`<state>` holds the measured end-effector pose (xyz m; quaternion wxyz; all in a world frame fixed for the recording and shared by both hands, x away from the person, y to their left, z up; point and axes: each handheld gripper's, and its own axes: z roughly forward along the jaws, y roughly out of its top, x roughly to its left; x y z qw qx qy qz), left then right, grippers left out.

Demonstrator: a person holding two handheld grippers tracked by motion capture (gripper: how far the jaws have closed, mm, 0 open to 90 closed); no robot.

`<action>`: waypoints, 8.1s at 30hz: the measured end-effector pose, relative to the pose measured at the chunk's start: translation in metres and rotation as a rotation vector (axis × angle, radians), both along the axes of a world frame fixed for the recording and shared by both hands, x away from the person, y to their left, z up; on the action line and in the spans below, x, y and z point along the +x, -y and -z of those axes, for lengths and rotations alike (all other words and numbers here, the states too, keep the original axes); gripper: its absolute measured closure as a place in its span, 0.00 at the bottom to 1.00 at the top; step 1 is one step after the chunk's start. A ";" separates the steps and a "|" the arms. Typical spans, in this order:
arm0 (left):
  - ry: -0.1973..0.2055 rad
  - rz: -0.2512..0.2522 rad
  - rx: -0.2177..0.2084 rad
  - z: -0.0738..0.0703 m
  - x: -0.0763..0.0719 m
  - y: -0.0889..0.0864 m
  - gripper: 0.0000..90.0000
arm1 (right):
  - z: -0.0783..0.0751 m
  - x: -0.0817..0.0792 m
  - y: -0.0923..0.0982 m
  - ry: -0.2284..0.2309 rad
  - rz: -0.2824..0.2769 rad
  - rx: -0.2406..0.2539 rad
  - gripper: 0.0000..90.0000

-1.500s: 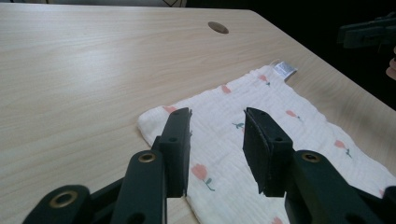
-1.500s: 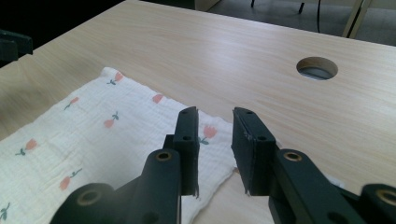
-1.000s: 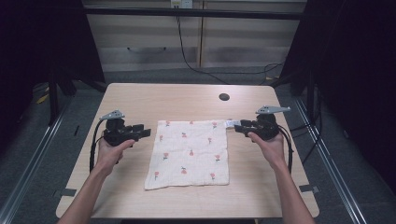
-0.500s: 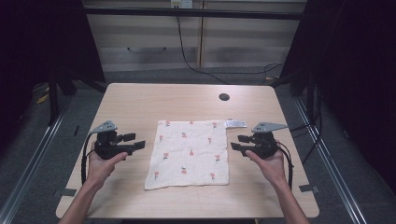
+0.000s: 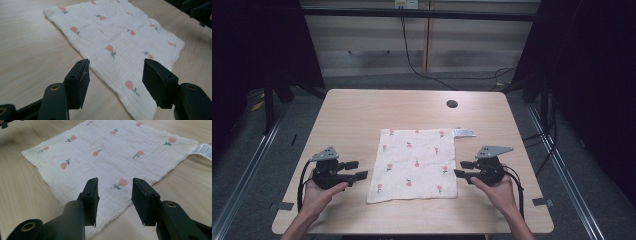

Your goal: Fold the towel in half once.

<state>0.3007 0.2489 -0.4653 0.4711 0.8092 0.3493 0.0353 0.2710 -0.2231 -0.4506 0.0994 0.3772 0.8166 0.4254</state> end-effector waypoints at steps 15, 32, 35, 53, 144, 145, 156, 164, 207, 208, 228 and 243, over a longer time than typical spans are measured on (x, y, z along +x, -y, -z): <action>-0.026 0.061 0.084 0.027 -0.005 0.024 0.53 | 0.039 -0.003 -0.020 -0.078 -0.066 -0.079 0.67; 0.046 0.091 0.212 0.036 -0.014 0.033 0.68 | 0.045 -0.007 -0.020 -0.043 -0.095 -0.185 0.89; 0.065 0.112 0.235 0.035 -0.017 0.035 0.78 | 0.045 -0.007 -0.017 -0.053 -0.092 -0.167 0.95; -0.007 0.155 0.201 0.033 -0.038 0.037 0.98 | 0.044 -0.026 -0.009 -0.108 -0.146 -0.139 0.97; -0.088 -0.018 0.113 0.010 0.071 0.034 0.47 | 0.051 0.135 0.002 -0.121 0.049 -0.102 0.98; -0.092 -0.031 0.099 0.008 0.084 0.037 0.49 | 0.051 0.135 0.002 -0.120 0.047 -0.102 0.98; -0.094 -0.069 0.164 0.018 0.132 0.061 0.57 | 0.051 0.135 0.002 -0.119 0.049 -0.098 0.98; -0.105 -0.057 0.194 0.032 0.134 0.069 0.67 | 0.052 0.135 0.003 -0.125 0.056 -0.091 0.98; 0.069 -0.063 -0.020 -0.029 0.117 0.040 0.97 | -0.001 0.137 0.012 -0.034 0.053 0.025 0.98; 0.069 -0.063 -0.020 -0.029 0.117 0.040 0.97 | -0.003 0.137 0.012 -0.030 0.053 0.025 0.98; 0.133 -0.058 -0.066 -0.065 0.122 0.040 0.97 | -0.048 0.154 0.015 0.058 0.080 0.024 0.98; 0.142 -0.037 -0.072 -0.049 0.107 0.019 0.97 | -0.032 0.131 0.002 0.086 0.002 0.038 0.98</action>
